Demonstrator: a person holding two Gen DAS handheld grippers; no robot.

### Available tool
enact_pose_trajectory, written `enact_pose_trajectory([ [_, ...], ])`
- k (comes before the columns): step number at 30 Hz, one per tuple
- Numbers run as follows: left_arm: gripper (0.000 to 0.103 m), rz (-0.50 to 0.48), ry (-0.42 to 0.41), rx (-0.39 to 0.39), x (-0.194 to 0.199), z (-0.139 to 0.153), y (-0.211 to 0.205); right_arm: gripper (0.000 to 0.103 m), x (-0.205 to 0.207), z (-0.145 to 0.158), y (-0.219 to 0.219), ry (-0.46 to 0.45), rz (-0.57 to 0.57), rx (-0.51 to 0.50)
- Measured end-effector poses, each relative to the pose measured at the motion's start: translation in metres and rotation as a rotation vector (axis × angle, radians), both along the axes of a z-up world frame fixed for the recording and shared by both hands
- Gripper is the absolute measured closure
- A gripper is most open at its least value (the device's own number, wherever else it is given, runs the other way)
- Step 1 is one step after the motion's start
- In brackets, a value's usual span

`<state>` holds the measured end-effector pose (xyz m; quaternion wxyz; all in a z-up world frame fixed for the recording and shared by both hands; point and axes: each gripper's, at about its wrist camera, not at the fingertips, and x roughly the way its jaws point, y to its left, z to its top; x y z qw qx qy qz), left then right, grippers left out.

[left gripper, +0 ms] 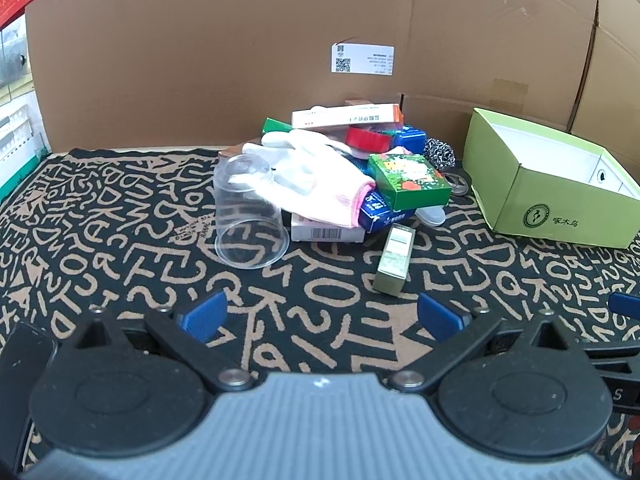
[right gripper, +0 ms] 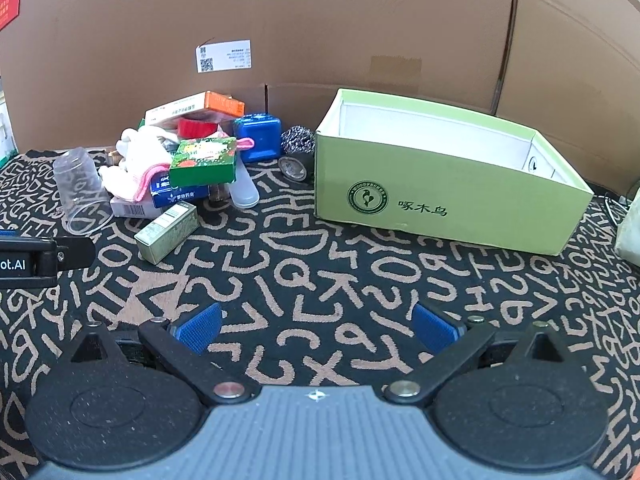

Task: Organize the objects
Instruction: 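Grasp the clear plastic cup with the left tool while the right tool grasps the small pale green box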

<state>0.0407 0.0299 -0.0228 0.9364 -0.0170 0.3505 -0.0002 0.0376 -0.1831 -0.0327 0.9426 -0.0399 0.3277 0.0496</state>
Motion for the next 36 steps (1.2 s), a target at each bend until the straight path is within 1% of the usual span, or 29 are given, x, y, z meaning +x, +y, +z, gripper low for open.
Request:
enact_pose_trajectory([
  [10, 0.000, 0.008, 0.026, -0.018, 0.016, -0.008, 0.011, 0.000, 0.015, -0.007, 0.013, 0.032, 0.028, -0.028],
  [17, 0.000, 0.002, 0.034, -0.009, 0.029, -0.014, 0.022, 0.000, 0.026, -0.015, 0.030, 0.071, 0.083, -0.006],
  [18, 0.000, -0.004, 0.030, -0.013, 0.031, -0.014, 0.025, 0.000, 0.028, -0.016, 0.033, 0.076, 0.092, -0.005],
  [21, 0.000, -0.007, 0.000, -0.059, 0.041, -0.008, 0.040, 0.000, 0.034, -0.018, 0.047, 0.083, 0.131, -0.007],
  [24, 0.000, 0.035, -0.046, -0.099, 0.055, 0.000, 0.055, 0.000, 0.041, -0.018, 0.067, 0.074, 0.188, -0.008],
  [26, 0.000, 0.048, -0.072, -0.108, 0.067, 0.003, 0.063, 0.000, 0.047, -0.016, 0.080, 0.061, 0.225, -0.009],
  [30, 0.000, 0.053, -0.065, -0.116, 0.090, -0.004, 0.071, 0.000, 0.060, -0.011, 0.100, 0.015, 0.283, -0.009],
  [32, 0.000, 0.049, -0.026, -0.115, 0.101, -0.014, 0.073, 0.000, 0.071, -0.012, 0.106, 0.002, 0.281, 0.001],
  [33, 0.004, 0.050, -0.008, -0.127, 0.104, -0.018, 0.076, 0.000, 0.077, -0.014, 0.108, 0.000, 0.274, 0.011],
  [34, 0.011, 0.045, 0.001, -0.140, 0.107, -0.023, 0.078, 0.001, 0.084, -0.016, 0.109, 0.009, 0.263, 0.022],
  [35, 0.014, 0.033, 0.009, -0.144, 0.108, -0.027, 0.079, 0.007, 0.090, -0.017, 0.109, 0.023, 0.252, 0.039],
  [36, 0.022, 0.026, 0.017, -0.143, 0.109, -0.032, 0.079, 0.012, 0.095, -0.020, 0.108, 0.034, 0.242, 0.058],
])
